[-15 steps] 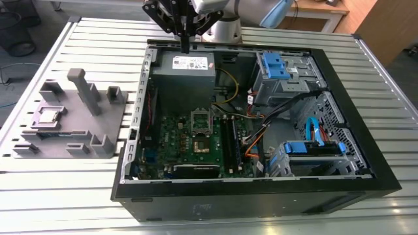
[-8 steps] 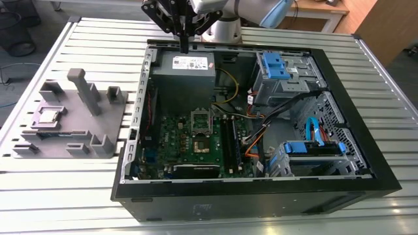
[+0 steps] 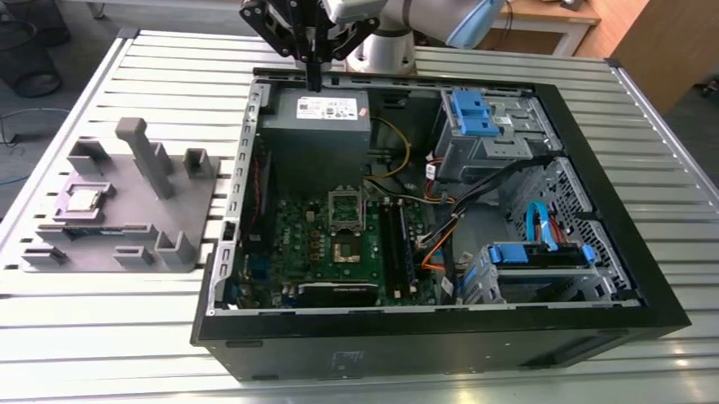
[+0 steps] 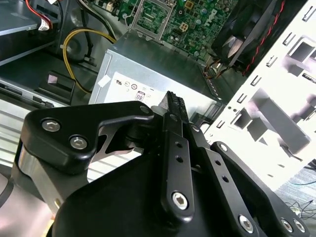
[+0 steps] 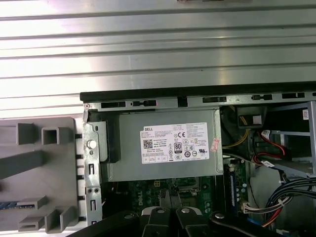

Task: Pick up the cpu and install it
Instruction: 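Reach for the cpu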

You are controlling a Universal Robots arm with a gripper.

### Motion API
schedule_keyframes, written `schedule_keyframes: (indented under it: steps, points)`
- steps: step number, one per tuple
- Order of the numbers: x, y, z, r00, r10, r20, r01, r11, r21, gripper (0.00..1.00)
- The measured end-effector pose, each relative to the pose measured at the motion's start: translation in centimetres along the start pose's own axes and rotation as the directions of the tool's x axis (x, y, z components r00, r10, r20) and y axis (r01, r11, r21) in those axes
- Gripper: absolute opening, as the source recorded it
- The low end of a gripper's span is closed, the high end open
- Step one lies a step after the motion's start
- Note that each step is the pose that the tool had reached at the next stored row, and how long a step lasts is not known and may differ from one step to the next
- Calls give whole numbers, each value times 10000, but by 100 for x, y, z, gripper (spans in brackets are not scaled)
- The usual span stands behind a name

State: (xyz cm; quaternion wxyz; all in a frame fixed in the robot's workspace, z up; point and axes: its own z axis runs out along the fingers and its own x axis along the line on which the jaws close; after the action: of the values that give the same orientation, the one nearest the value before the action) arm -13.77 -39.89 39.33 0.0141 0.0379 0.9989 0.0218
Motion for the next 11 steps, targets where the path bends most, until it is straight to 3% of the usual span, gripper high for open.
schedule_keyframes:
  steps: [11]
  points:
    - [42,-3,-2,10000,0,0,0,10000,1,11]
